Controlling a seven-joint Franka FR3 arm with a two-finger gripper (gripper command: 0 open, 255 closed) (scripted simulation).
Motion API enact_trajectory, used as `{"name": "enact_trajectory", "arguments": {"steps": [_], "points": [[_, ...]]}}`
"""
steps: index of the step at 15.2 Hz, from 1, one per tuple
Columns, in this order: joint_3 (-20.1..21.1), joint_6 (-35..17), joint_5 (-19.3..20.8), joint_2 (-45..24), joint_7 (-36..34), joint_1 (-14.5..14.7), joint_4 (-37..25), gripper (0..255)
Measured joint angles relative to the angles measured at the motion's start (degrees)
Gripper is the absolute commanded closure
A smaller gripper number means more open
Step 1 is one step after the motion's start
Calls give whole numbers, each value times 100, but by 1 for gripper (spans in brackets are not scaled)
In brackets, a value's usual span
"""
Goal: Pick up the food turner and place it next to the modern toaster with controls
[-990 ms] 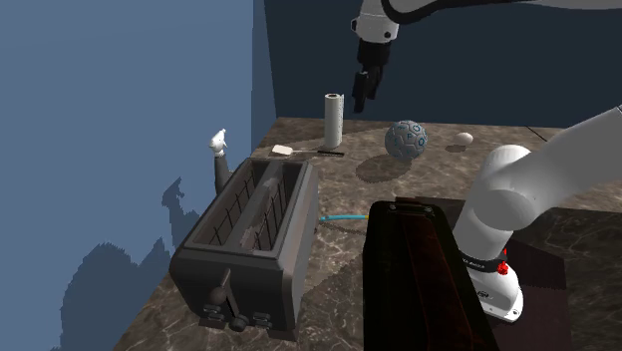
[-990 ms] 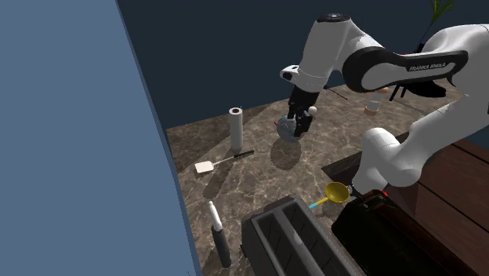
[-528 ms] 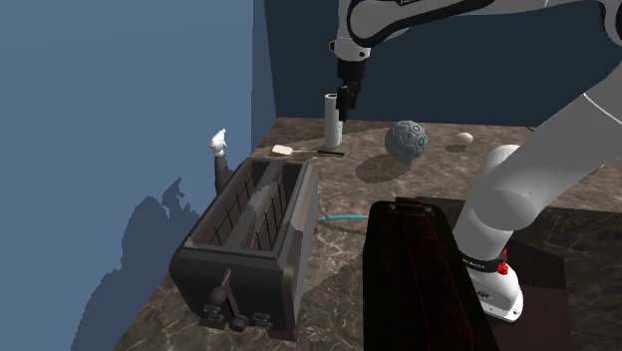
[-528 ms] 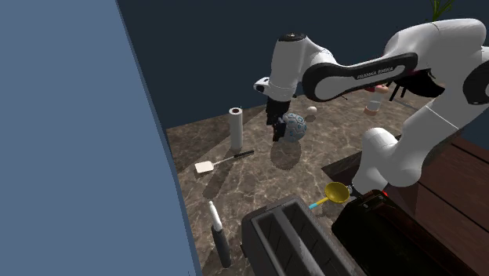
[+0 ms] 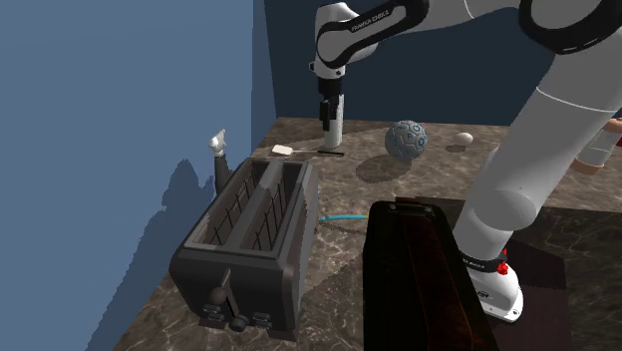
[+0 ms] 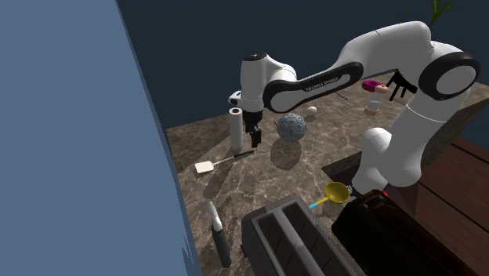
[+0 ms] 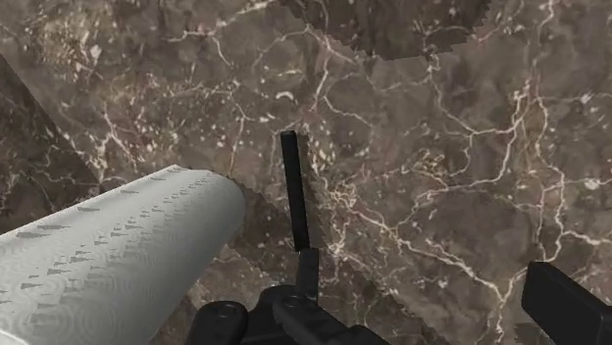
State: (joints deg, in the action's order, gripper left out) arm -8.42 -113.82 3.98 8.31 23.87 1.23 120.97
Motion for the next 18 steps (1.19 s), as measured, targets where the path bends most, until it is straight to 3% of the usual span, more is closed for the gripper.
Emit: {"name": "enact_trajectory", "arguments": {"steps": [11,18], "points": [[-59,-212,-453,-2621,1196,-167,-2001,0],[-28,-584,-498,-2942,1267,-184,-1911,0]]}}
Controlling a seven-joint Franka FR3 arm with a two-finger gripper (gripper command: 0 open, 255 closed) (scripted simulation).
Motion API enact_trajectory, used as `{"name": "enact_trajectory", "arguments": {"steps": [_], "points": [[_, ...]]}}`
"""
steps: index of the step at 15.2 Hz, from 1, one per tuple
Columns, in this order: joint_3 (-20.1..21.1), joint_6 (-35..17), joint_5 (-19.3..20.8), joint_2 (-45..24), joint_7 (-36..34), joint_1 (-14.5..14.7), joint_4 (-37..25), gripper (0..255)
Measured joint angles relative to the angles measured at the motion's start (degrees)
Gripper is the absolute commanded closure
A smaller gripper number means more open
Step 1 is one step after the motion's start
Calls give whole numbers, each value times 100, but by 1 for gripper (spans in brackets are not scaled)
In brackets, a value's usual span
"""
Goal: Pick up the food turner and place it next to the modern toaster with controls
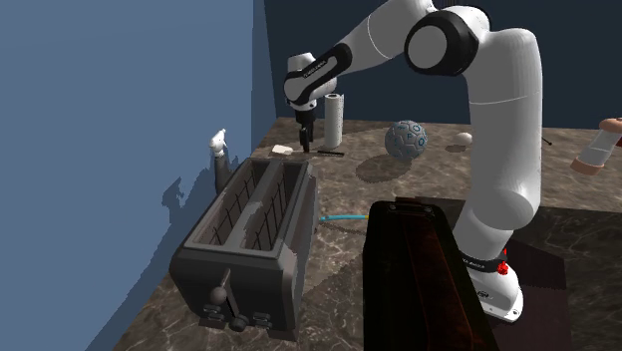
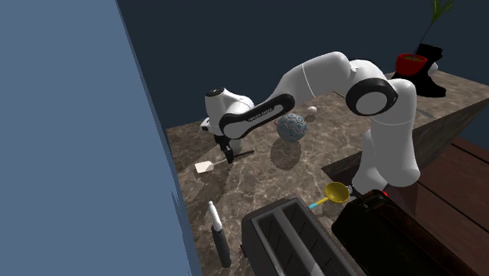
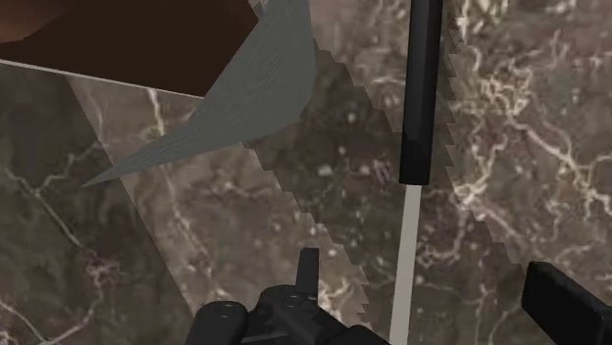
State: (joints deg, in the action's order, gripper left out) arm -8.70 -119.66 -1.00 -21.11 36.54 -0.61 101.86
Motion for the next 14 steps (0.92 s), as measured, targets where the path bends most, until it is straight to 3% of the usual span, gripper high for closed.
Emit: {"name": "enact_trajectory", "arguments": {"steps": [7,8,14], "points": [[4,-128,-11,-67,8,-6,60,0],[4,-129,-11,-67,8,-6,61,255],[4,-130,-11,-67,8,-6,62,255]]}}
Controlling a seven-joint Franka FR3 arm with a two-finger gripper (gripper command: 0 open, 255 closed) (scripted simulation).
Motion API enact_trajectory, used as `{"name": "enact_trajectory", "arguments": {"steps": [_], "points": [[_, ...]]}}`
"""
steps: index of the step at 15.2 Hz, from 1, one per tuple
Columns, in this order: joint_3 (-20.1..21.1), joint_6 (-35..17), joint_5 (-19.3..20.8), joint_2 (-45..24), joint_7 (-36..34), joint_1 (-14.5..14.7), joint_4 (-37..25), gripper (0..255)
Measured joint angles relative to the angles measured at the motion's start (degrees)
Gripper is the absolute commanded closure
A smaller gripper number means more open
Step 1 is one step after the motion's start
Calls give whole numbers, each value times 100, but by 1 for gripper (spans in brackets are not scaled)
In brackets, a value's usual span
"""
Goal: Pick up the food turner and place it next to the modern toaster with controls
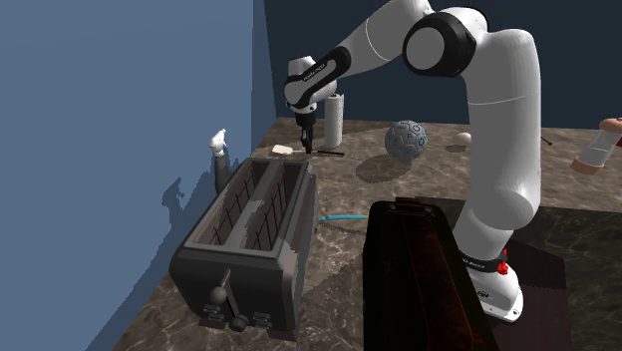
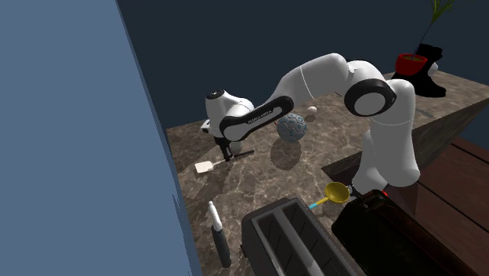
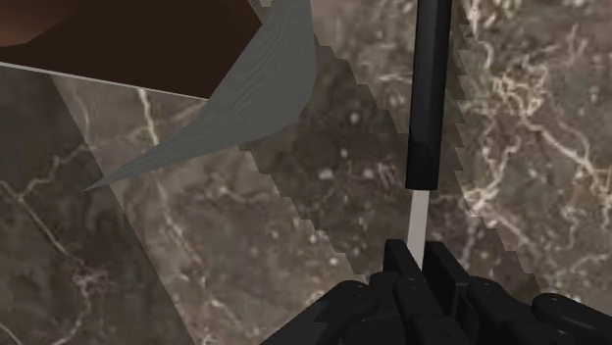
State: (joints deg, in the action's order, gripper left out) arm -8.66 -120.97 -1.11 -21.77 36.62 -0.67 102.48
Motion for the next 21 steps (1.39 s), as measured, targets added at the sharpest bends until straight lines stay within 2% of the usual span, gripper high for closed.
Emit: {"name": "enact_trajectory", "arguments": {"steps": [6,21], "points": [[-3,64,6,42,-2,3,-22,255],[-27,1079,70,442,-22,24,-644,255]]}}
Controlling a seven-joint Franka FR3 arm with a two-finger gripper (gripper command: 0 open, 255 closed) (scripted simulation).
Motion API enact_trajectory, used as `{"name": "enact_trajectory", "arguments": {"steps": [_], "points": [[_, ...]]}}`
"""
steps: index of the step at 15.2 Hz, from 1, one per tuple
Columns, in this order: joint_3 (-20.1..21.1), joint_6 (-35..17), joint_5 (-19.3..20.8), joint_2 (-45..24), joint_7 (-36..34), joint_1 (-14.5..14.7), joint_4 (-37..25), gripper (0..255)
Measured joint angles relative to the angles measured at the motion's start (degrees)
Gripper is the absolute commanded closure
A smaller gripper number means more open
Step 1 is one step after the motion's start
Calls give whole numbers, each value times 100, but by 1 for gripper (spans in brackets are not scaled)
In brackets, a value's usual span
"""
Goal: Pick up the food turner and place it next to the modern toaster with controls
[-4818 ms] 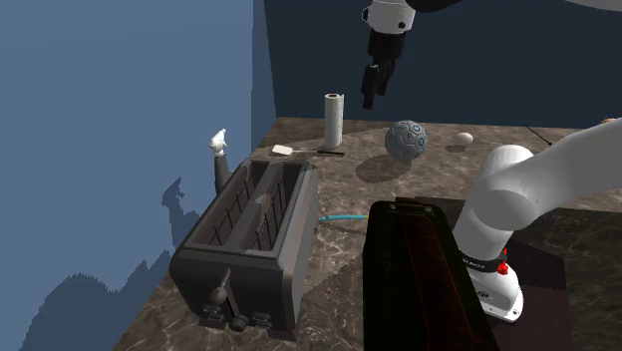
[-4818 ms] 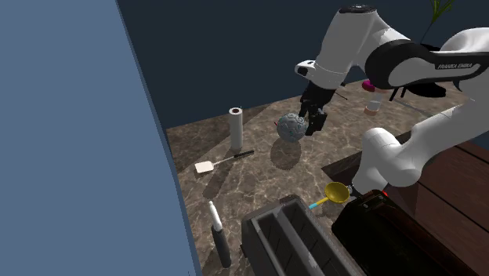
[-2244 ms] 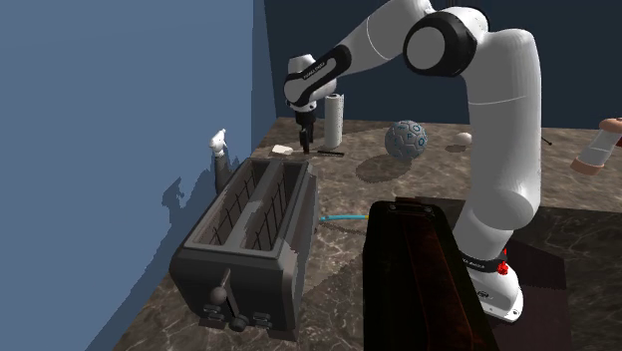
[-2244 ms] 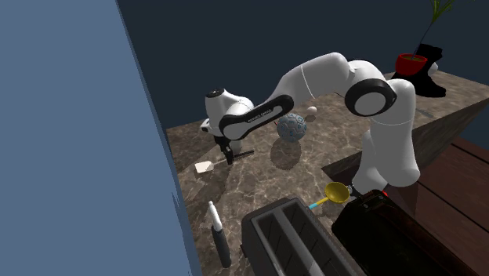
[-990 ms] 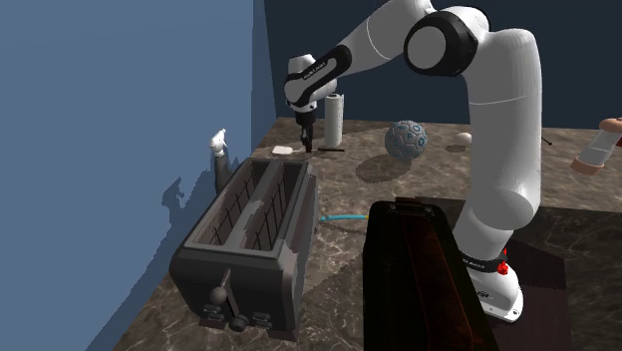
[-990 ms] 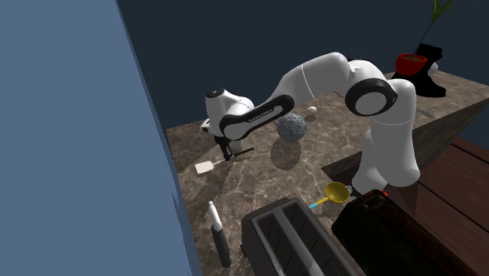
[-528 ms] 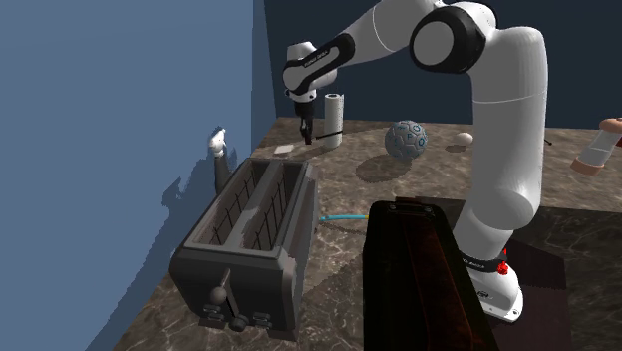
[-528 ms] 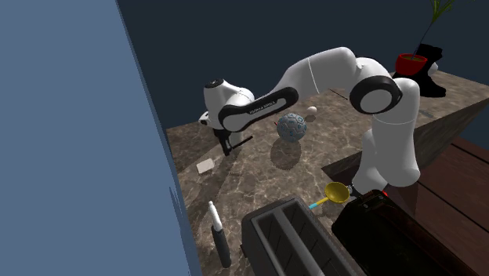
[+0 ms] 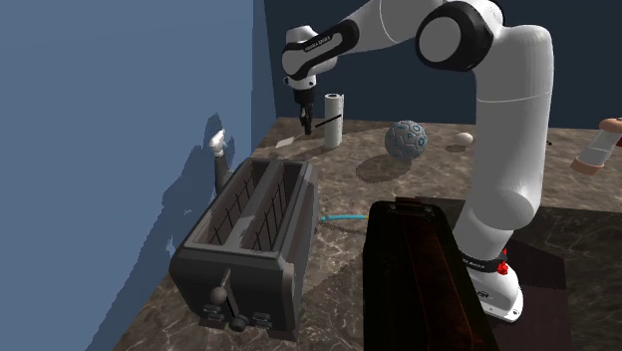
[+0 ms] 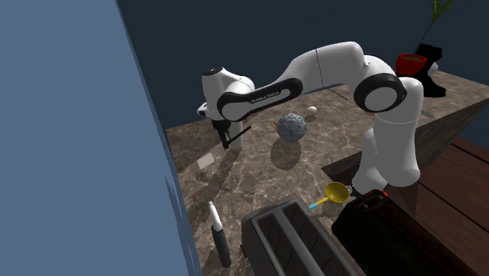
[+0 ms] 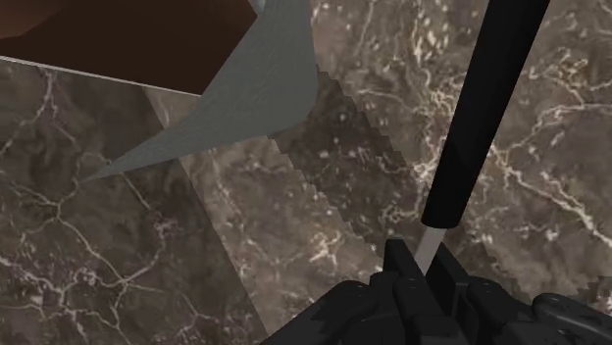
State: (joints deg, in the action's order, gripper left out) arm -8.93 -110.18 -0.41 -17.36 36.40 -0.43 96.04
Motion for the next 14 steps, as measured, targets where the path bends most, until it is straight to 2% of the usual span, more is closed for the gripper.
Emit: {"name": "enact_trajectory", "arguments": {"steps": [14], "points": [[-17,1011,20,144,24,-12,-870,255]]}}
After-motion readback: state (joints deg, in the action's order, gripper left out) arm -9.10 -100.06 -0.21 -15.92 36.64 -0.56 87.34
